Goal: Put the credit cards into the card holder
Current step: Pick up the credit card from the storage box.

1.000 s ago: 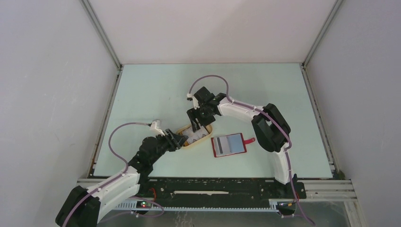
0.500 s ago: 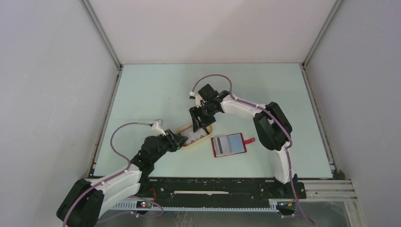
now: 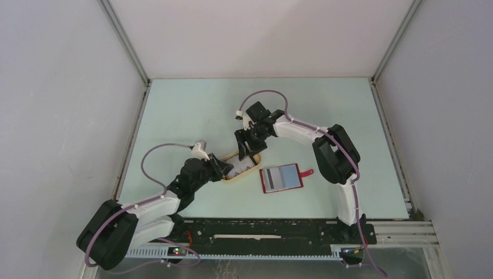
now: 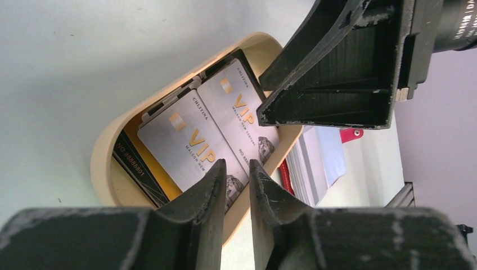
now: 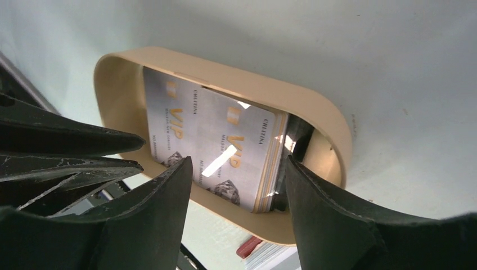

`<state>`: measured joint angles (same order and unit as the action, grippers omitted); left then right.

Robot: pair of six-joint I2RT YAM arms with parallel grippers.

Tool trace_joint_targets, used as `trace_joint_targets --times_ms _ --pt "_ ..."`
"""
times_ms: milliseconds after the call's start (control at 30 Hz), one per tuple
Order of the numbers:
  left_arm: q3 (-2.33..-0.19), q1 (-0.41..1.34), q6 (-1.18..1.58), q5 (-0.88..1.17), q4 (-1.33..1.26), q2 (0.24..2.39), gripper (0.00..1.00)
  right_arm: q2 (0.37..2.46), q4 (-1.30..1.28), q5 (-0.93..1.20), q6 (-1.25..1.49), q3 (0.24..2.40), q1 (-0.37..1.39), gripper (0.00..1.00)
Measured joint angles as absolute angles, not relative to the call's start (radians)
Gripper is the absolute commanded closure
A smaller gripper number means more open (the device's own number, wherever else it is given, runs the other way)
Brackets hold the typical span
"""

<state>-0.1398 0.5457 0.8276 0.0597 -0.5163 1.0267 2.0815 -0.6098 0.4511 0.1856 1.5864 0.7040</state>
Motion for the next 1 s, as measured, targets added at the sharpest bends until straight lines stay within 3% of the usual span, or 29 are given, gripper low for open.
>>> trace_joint_targets --times_ms 333,500,1000 --pt "-0.166 0.546 0.807 0.055 -0.511 1.117 0.82 2.087 -0.619 0.333 0.181 1.588 0.748 0.26" --pt "-0.179 0.546 0.801 0.043 -0.489 1.135 0.92 2.096 -0.620 0.354 0.181 1.597 0.746 0.28" --pt "-0.202 0.547 0.794 0.030 -0.494 1.194 0.95 2.112 -0.619 0.512 0.188 1.597 0.732 0.28"
